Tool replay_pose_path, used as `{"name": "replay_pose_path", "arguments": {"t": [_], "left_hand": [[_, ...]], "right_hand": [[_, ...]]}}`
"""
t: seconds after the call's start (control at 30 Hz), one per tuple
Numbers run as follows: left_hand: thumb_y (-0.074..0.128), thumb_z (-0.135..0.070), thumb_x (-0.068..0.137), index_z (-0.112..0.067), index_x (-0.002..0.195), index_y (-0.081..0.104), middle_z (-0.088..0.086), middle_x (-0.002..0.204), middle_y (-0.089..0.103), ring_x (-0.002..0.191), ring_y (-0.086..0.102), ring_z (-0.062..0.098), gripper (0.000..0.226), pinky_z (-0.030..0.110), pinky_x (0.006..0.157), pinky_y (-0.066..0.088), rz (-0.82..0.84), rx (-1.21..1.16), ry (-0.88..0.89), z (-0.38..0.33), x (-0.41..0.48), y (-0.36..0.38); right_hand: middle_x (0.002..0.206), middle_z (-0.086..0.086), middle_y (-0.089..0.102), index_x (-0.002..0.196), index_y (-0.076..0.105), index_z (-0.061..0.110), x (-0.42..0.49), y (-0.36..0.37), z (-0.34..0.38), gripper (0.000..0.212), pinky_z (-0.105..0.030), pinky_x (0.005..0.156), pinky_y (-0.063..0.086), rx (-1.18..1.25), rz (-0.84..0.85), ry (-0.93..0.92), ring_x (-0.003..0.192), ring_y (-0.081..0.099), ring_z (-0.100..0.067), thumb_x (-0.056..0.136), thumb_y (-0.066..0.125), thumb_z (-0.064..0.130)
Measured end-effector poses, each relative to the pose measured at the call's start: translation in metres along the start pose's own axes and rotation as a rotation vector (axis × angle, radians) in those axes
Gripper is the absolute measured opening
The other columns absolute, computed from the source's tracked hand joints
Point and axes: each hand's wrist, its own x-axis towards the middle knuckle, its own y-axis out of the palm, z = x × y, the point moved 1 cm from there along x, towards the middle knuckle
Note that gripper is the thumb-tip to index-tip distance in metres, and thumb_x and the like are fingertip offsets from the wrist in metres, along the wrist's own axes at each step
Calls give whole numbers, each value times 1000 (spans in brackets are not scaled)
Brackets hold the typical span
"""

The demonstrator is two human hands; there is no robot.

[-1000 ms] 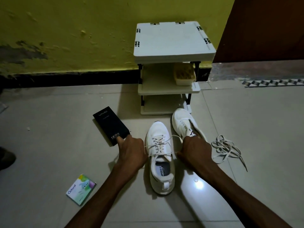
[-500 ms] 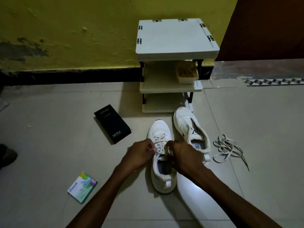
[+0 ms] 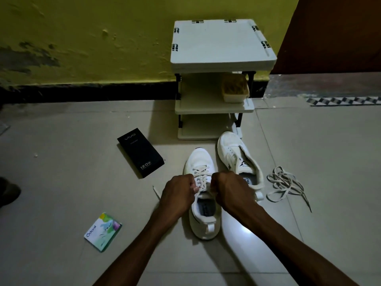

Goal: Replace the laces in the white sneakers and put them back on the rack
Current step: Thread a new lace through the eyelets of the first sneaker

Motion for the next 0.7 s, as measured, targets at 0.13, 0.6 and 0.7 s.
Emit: {"name": "replay_pose_path", "arguments": {"t": [0.13,0.6,0.7], "left_hand": [[58,-28,94,-19,87,69,1,94,71,90,64,19,16,26,70,41,129,33,19,2,-2,-9],[62,-7,92,-5,94,74,4,90,76,86,69,11,13,19,76,52,122,-1077,35,-10,-2,-18],[68,-3,88,-10,93,75,7,91,75,84,68,18,11,28,77,56,5,-1109,-58,-11,1,-6]], "right_hand": [[107,-11,66,105,65,11,1,-8,1,18,-31,76,47,-168,117,8,100,63,-30,89,61,17],[92,-1,75,86,75,10,4,-38,-11,20,-16,78,50,889,53,-61,88,69,-5,96,58,13],[84,-6,74,94,74,0,4,-29,-13,17,-8,67,48,1085,-23,27,76,66,2,95,59,9]]}}
